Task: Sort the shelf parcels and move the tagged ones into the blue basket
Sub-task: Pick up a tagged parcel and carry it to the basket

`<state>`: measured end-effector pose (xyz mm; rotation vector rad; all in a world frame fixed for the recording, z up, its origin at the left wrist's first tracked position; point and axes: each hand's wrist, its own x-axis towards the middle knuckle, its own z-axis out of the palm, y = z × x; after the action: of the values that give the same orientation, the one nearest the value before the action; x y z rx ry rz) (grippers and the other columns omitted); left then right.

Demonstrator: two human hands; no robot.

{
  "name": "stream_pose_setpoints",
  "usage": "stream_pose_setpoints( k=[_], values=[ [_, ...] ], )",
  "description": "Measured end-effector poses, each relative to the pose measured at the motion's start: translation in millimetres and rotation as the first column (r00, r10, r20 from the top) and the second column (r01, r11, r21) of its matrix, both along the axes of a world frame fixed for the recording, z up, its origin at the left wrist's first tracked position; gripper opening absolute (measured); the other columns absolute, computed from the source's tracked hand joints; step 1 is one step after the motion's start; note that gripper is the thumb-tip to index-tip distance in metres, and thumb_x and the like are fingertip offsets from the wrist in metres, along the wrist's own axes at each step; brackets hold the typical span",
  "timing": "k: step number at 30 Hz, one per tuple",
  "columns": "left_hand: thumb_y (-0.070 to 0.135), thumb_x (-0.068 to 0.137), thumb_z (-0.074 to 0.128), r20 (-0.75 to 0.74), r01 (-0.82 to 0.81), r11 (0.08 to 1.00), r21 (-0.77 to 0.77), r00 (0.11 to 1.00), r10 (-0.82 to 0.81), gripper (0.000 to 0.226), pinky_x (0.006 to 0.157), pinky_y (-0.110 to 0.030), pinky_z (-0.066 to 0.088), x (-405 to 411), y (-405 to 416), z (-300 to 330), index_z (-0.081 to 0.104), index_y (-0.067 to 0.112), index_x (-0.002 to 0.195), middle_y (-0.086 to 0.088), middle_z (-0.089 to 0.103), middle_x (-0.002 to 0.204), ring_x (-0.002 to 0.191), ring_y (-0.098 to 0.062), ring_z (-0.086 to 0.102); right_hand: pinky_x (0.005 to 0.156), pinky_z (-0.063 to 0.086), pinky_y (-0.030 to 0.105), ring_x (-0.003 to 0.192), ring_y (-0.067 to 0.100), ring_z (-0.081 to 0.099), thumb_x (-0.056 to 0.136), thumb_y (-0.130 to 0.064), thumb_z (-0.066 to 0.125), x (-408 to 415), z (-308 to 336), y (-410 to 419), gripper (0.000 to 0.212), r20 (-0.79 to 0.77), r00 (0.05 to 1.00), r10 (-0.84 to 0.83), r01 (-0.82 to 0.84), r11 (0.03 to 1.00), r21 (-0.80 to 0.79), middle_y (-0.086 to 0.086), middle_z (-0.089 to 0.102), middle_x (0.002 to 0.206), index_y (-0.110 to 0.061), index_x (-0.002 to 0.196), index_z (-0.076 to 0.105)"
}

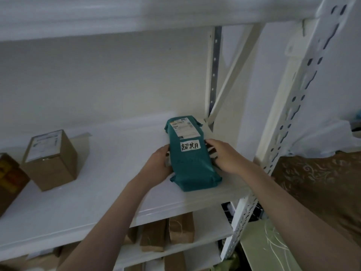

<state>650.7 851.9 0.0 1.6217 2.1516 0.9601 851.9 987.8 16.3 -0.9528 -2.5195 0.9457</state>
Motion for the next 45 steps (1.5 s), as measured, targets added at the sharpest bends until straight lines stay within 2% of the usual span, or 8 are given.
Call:
stream_pose_setpoints(
  k=[4, 7, 13, 20, 22, 31, 37, 45],
  values=[
    [0.004, 0.089, 0.059, 0.071, 0.026, 0.999, 0.045, 0.997, -0.029, 0.05, 0.093, -0.027, 0.051, 6, -7, -3, 0.051, 0.025, 0.134, 0.007, 0.06, 0.127, 0.109, -0.011, 0.059, 0.094, 0.055, 0.035, 0.107, 0.008, 0.063, 0.09, 0.007, 0.054, 1, -4, 0, 0.055, -0.098, 0.993, 0.068, -0.078, 0.992, -0.096, -0.011, 0.065, 0.118, -0.025, 0.134, 0.059],
    [-0.004, 0.093, 0.049, 0.189, 0.026, 0.996, 0.084, 0.981, -0.042, 0.053, 0.096, -0.028, 0.053, 6, -14, -2, 0.049, 0.024, 0.138, 0.008, 0.062, 0.125, 0.112, -0.009, 0.06, 0.099, 0.053, 0.043, 0.111, 0.009, 0.062, 0.1, -0.011, 0.05, 2, -8, 1, 0.04, -0.098, 0.992, 0.079, -0.091, 0.989, -0.12, -0.013, 0.065, 0.124, -0.031, 0.133, 0.061],
    [0.025, 0.107, 0.031, 0.329, -0.013, 0.993, 0.116, 0.944, -0.027, 0.037, 0.102, -0.039, 0.048, -5, -24, -1, 0.057, 0.026, 0.133, 0.009, 0.066, 0.124, 0.114, -0.01, 0.061, 0.097, 0.052, 0.043, 0.105, 0.01, 0.064, 0.104, -0.043, 0.044, -5, -4, -3, 0.037, -0.058, 0.995, 0.076, -0.082, 0.991, -0.104, -0.009, 0.068, 0.121, -0.026, 0.131, 0.062],
    [0.042, 0.101, 0.048, 0.084, 0.091, 0.996, -0.017, 0.992, -0.089, 0.03, 0.084, -0.026, 0.055, -4, -34, 7, 0.054, 0.033, 0.129, 0.011, 0.064, 0.121, 0.104, -0.005, 0.062, 0.097, 0.05, 0.032, 0.103, 0.003, 0.062, 0.096, -0.059, 0.05, -12, -3, -8, 0.048, -0.013, 0.995, 0.103, -0.103, 0.989, -0.109, -0.01, 0.067, 0.119, -0.027, 0.129, 0.063],
    [0.046, 0.099, 0.049, 0.033, 0.121, 0.993, 0.003, 0.992, -0.121, 0.038, 0.091, -0.026, 0.051, -5, -33, 5, 0.051, 0.031, 0.134, 0.01, 0.06, 0.127, 0.11, -0.008, 0.059, 0.096, 0.05, 0.031, 0.104, 0.002, 0.062, 0.092, -0.062, 0.055, -11, -3, -8, 0.052, -0.006, 0.993, 0.119, -0.119, 0.986, -0.118, -0.013, 0.067, 0.12, -0.03, 0.131, 0.061],
    [0.046, 0.088, 0.068, 0.201, 0.085, 0.995, 0.042, 0.975, -0.092, 0.078, 0.099, -0.035, 0.052, -3, -28, 4, 0.02, 0.04, 0.149, 0.014, 0.057, 0.129, 0.119, -0.008, 0.057, 0.096, 0.051, 0.031, 0.109, 0.005, 0.059, 0.088, -0.048, 0.071, -10, 1, -14, 0.068, -0.056, 0.994, 0.091, -0.098, 0.986, -0.132, -0.019, 0.056, 0.116, -0.032, 0.147, 0.04],
    [0.053, 0.082, 0.071, 0.135, 0.032, 0.999, 0.01, 0.99, -0.033, 0.092, 0.101, -0.039, 0.052, -5, -27, 3, 0.022, 0.027, 0.155, 0.008, 0.052, 0.142, 0.123, -0.012, 0.054, 0.097, 0.052, 0.034, 0.109, 0.005, 0.058, 0.087, -0.045, 0.073, -14, 3, -17, 0.07, -0.064, 0.994, 0.089, -0.096, 0.989, -0.11, -0.008, 0.059, 0.127, -0.03, 0.148, 0.043],
    [0.051, 0.081, 0.074, 0.0, -0.017, 0.996, 0.083, 1.0, 0.017, 0.091, 0.098, -0.017, 0.042, -8, -43, 13, 0.026, 0.026, 0.154, 0.01, 0.052, 0.141, 0.116, 0.001, 0.048, 0.095, 0.053, 0.034, 0.107, 0.01, 0.061, 0.081, -0.032, 0.081, -25, 11, -32, 0.073, -0.16, 0.986, 0.05, -0.075, 0.985, -0.153, -0.004, 0.058, 0.124, -0.026, 0.146, 0.046]
  ],
)
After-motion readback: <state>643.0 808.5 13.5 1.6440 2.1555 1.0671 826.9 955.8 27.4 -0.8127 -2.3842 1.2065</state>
